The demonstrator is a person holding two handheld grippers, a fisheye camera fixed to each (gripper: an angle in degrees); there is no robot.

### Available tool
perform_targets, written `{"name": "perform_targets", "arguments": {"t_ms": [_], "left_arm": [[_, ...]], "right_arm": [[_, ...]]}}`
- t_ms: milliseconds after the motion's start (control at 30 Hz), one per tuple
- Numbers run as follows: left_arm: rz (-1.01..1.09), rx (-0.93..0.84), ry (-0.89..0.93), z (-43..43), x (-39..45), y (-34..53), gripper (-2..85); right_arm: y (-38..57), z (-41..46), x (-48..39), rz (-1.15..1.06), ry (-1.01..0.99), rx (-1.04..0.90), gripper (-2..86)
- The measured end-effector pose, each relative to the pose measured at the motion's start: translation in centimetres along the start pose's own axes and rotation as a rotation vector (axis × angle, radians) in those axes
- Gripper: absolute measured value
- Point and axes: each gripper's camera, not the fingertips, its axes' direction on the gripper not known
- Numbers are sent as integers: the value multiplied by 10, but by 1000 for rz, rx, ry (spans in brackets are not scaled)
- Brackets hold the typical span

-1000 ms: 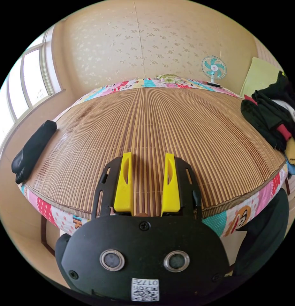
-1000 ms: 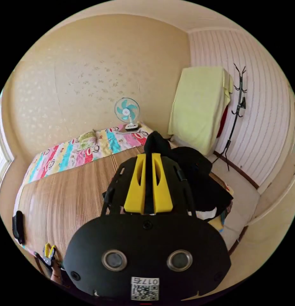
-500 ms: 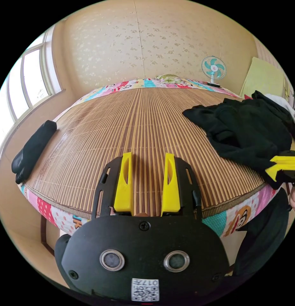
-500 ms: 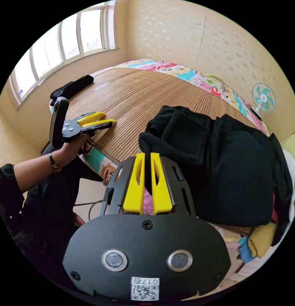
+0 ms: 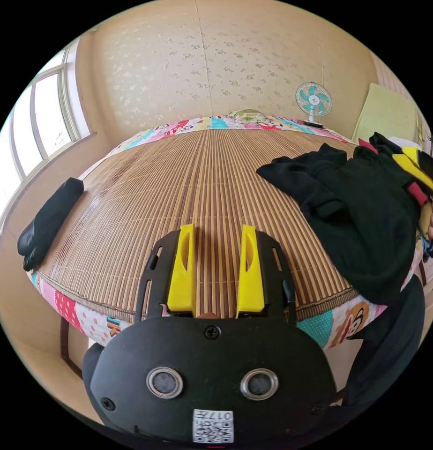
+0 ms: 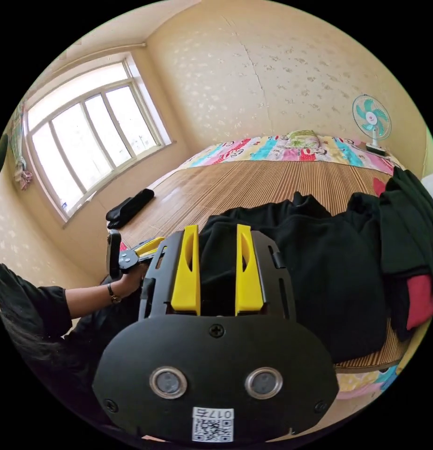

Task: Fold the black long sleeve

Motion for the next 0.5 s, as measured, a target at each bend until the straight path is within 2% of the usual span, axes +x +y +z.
{"name": "perform_targets", "arguments": {"t_ms": [33,100,133,167,233,300,367,500], "left_arm": [[0,0,-1,-2,2,0,137],[1,1,-4,-4,4,-1,137],[0,0,-3,-6,5,-2,137],[-1,-2,-2,-7,5,-2,136],[-19,-11,33,-14,1,-3,133],[-52,-21,73,-22,-6,-4,122],[-112,-50,112,-29,-15,-13,115],[-173,76,428,-59,-29,-62,122]], "right_arm": [[8,3,9,24,-23,5,128],[23,33,23,91,99,-149,120],[40,68,30,119,200,-364,100],[57,61,17,64,234,-239,79],[73,51,-3,61,262,-227,52],[83,37,-17,116,206,-220,45],[101,20,-29,144,12,-212,42],[125,16,-35,144,-99,-268,45]]}}
